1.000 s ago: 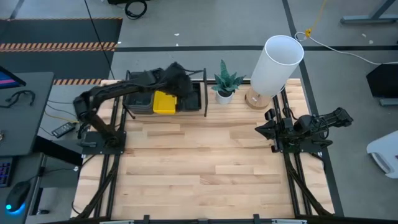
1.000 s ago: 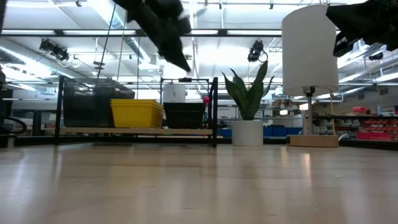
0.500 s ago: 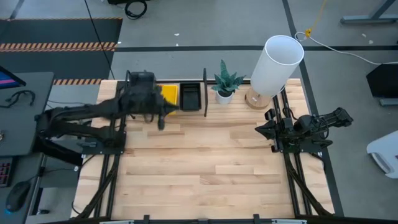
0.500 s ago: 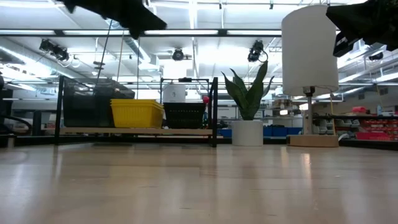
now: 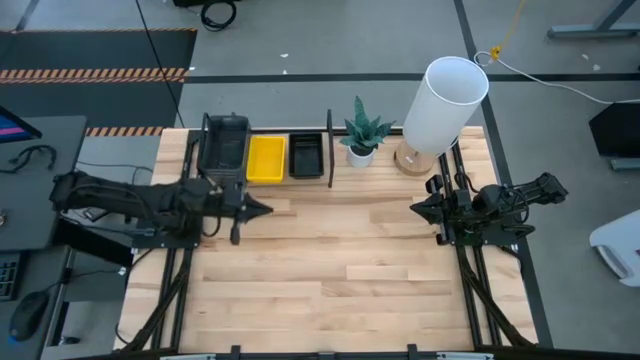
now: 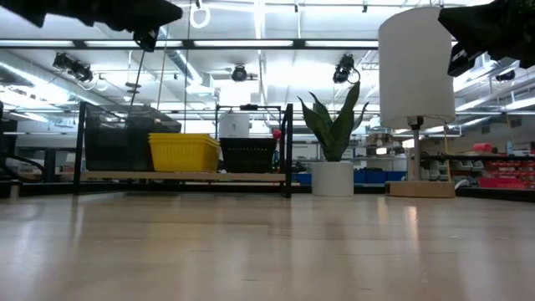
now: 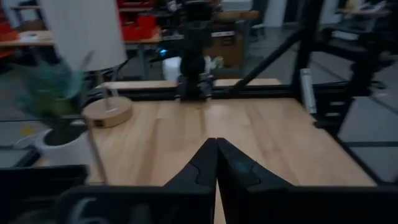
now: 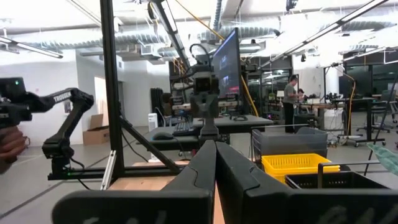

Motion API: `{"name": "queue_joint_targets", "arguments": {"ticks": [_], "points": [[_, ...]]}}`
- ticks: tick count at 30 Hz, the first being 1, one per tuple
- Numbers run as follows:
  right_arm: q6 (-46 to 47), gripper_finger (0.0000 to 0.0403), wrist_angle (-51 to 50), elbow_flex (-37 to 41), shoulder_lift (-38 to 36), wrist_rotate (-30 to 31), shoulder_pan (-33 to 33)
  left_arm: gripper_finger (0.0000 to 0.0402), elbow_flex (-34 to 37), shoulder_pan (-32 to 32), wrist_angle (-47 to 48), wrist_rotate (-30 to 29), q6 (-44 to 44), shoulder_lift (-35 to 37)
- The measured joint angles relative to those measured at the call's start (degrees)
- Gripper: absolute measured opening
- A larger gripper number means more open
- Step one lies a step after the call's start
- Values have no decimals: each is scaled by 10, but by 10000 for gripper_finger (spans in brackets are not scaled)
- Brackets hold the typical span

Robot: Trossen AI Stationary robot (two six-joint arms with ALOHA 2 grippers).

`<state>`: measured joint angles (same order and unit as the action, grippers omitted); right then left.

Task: Stack baskets on shelf by color
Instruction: Return to Home Position

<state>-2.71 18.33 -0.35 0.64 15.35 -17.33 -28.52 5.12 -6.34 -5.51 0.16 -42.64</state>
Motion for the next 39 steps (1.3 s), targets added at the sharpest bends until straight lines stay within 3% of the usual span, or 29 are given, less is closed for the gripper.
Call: {"name": "queue_joint_targets", "arguments": {"ticks": [8,16,20,33,39], "points": [[0,14,-3,0,0,0,0,11,113,68,-113,-35,-12,43],[0,14,-145,0,0,0,2,11,209,86,-179,-48,-4,104],[0,14,-151,0,5,0,2,11,244,86,-200,-48,11,140],[0,14,-151,0,5,0,2,11,280,86,-157,69,5,240],[0,14,-150,0,5,0,2,11,280,86,-161,68,28,251]]}}
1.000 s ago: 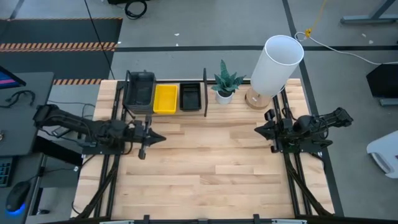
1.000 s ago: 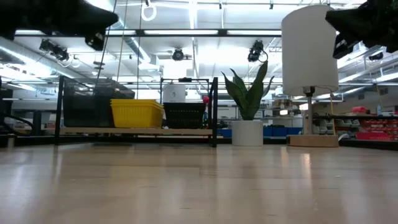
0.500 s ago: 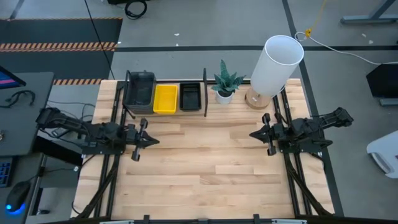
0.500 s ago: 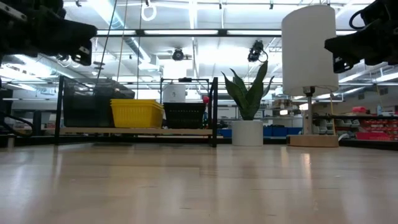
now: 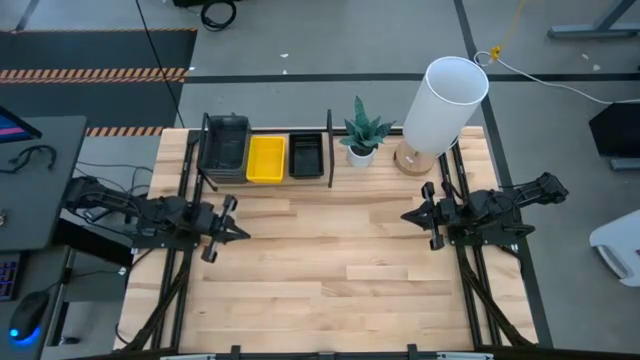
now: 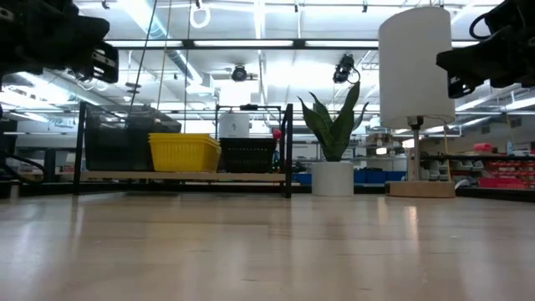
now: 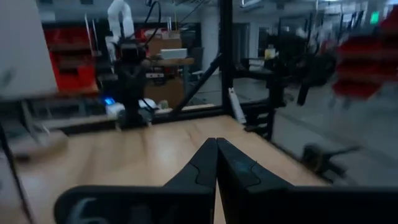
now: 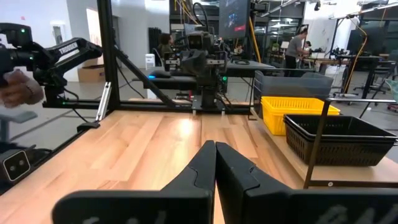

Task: Stack baskets on shelf by color
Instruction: Return to Home Position

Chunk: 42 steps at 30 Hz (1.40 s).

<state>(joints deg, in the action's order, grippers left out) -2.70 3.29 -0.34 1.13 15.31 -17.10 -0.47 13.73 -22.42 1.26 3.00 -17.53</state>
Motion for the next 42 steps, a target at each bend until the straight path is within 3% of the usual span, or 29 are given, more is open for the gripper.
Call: {"name": "queue_joint_targets", "arguments": {"ticks": [4,8,42], "points": [[0,14,0,0,0,0,0,11,0,0,0,0,-105,-1],[0,14,0,0,0,0,0,11,0,0,0,-1,-143,-1],[0,14,0,0,0,0,0,28,1,0,0,-1,-143,-1]]}}
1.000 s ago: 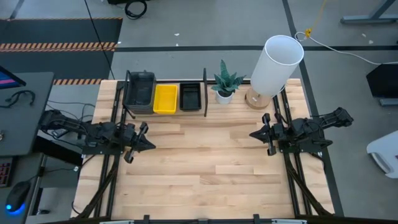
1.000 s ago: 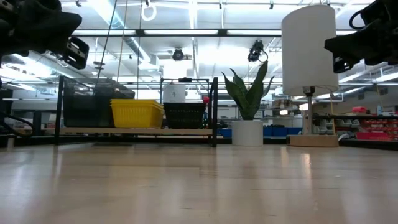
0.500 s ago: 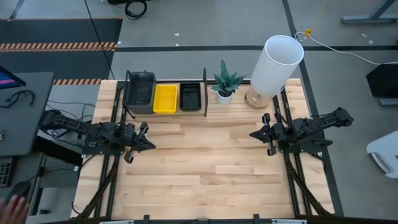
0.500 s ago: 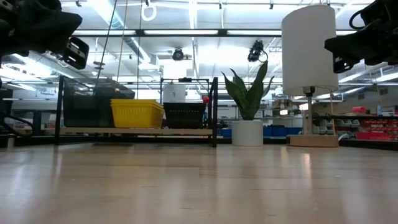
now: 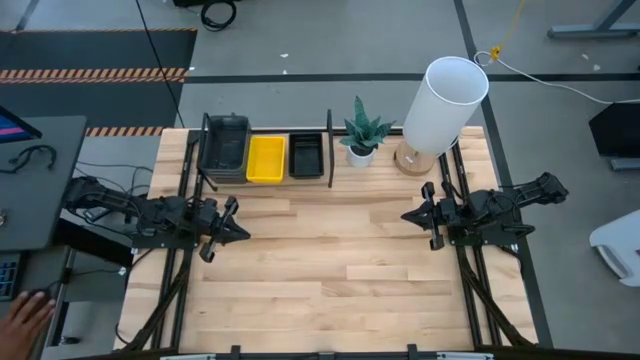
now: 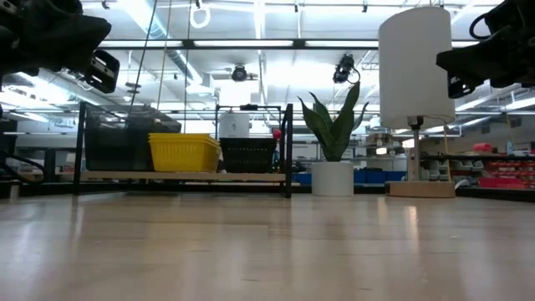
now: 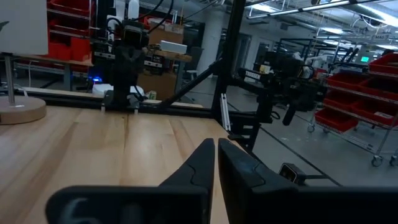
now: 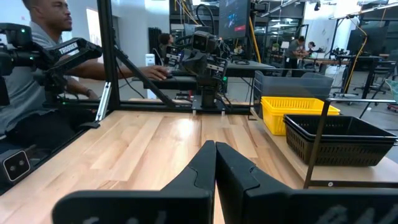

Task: Stack baskets on shelf by color
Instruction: Return to Home Position

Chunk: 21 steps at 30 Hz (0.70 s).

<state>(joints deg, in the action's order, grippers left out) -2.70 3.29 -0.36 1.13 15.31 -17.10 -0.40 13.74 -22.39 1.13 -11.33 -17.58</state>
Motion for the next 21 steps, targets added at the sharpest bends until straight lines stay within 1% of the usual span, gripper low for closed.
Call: {"name": "queue_joint_targets", "arguments": {"ticks": [12,21], "points": [[0,14,0,0,0,0,0,19,0,0,0,0,0,0],[0,14,0,0,0,0,0,32,0,0,0,0,1,0]]}}
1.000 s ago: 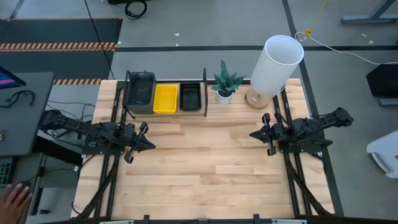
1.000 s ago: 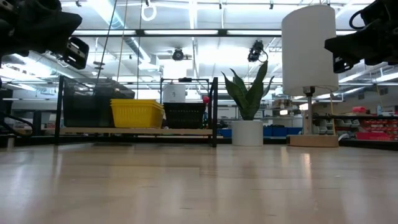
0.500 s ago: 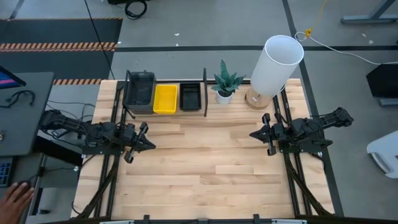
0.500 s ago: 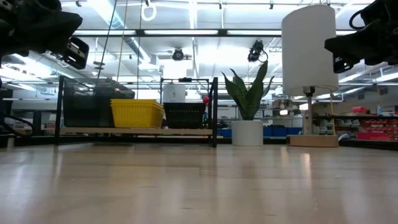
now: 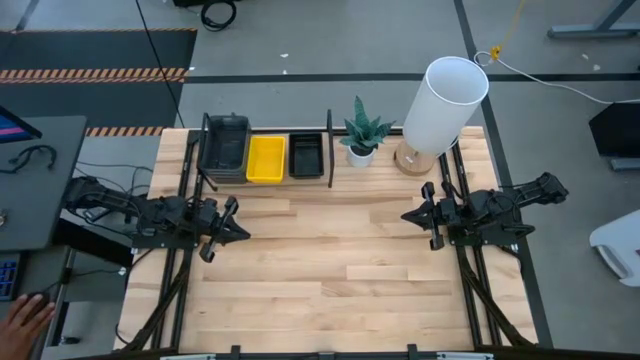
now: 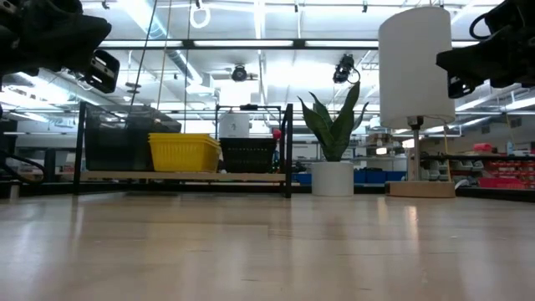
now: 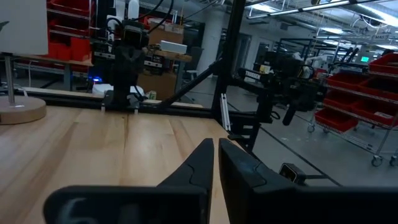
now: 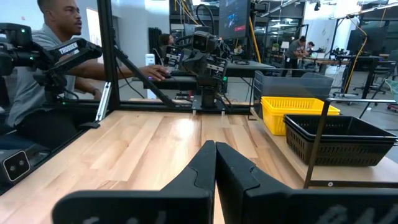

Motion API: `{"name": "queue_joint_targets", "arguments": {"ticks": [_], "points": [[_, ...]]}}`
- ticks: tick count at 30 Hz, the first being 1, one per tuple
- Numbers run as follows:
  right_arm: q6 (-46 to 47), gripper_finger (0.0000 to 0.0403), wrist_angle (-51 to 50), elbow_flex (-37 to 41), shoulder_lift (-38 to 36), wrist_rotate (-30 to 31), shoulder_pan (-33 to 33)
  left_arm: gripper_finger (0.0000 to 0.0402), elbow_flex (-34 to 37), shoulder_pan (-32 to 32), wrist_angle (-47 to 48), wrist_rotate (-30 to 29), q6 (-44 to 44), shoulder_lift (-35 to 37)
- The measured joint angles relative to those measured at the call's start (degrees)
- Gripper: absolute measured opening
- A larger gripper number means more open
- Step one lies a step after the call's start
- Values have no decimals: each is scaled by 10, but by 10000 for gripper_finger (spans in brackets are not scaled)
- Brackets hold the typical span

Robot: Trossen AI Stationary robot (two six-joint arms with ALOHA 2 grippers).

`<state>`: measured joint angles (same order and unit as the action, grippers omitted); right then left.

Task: Stack baskets on shelf by color
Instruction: Return to Home Position

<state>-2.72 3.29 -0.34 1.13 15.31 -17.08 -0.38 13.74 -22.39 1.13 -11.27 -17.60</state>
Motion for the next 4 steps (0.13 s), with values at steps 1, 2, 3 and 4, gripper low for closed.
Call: {"name": "queue_joint_targets", "arguments": {"ticks": [1,2,3,4], "points": [[0,14,0,0,0,0,0,32,0,0,0,0,0,0],[0,14,0,0,0,0,0,31,0,0,0,0,0,0],[0,14,0,0,0,0,0,30,0,0,0,0,0,0],[0,14,0,0,0,0,0,28,0,0,0,0,0,0]]}}
